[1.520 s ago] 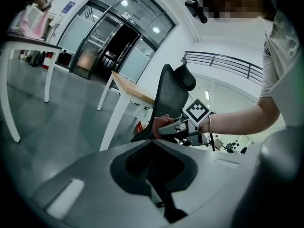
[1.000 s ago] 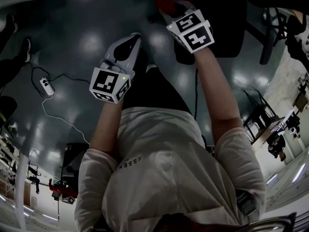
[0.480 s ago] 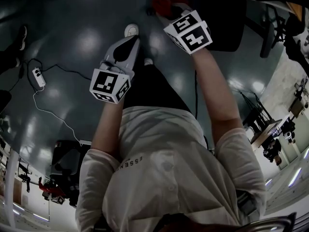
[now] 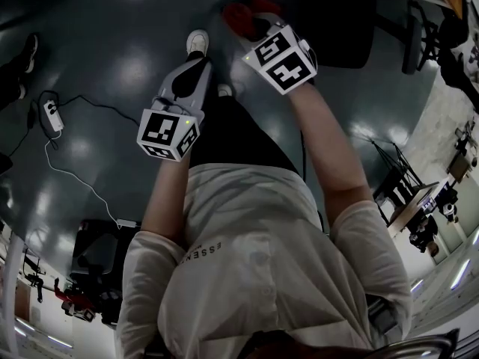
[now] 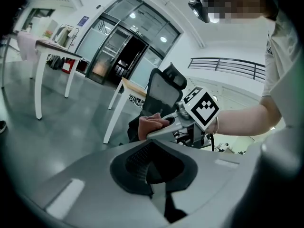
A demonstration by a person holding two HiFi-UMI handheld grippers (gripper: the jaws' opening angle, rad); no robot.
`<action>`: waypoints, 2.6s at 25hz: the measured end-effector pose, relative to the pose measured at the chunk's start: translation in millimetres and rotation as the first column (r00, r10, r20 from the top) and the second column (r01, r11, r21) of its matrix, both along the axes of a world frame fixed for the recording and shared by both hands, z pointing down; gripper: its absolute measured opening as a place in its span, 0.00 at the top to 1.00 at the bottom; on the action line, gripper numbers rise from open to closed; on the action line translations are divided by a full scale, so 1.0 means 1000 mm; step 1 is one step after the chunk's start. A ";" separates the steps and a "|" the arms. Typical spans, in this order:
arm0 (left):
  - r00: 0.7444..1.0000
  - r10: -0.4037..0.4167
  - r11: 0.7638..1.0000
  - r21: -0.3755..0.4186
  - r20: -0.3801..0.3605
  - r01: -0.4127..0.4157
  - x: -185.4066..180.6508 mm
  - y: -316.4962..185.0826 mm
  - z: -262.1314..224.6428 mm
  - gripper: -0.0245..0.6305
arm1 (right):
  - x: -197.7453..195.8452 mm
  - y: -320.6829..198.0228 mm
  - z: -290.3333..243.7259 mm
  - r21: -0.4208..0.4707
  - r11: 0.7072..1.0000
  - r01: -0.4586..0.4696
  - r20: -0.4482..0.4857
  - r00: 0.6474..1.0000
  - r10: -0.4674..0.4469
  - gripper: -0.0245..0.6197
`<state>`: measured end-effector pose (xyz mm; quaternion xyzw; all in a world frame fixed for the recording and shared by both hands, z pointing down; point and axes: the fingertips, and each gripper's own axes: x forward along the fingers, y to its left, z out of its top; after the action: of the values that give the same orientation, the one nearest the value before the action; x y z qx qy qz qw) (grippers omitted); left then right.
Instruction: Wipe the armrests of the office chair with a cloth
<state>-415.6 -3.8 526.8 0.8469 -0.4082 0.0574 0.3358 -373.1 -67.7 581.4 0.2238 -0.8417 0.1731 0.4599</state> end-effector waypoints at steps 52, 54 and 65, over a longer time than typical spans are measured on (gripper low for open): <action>0.579 0.805 0.542 0.235 0.130 -0.807 0.451 0.056 -0.134 0.94 | 0.511 0.280 -0.169 0.168 0.020 -0.986 0.329 0.075 0.941 0.88; 0.585 0.801 0.550 0.227 0.128 -0.804 0.481 0.045 -0.128 0.94 | 0.539 0.279 -0.164 0.165 0.022 -0.986 0.303 0.072 0.950 0.88; 0.644 0.753 0.614 0.207 0.135 -0.761 0.597 -0.005 -0.116 0.94 | 0.657 0.194 -0.151 0.151 0.224 -0.963 0.221 0.254 0.942 0.88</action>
<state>180.9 -8.4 411.0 0.9732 -0.0228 0.1576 0.1659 284.2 126.3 430.2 0.7400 -0.5623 0.3162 0.1904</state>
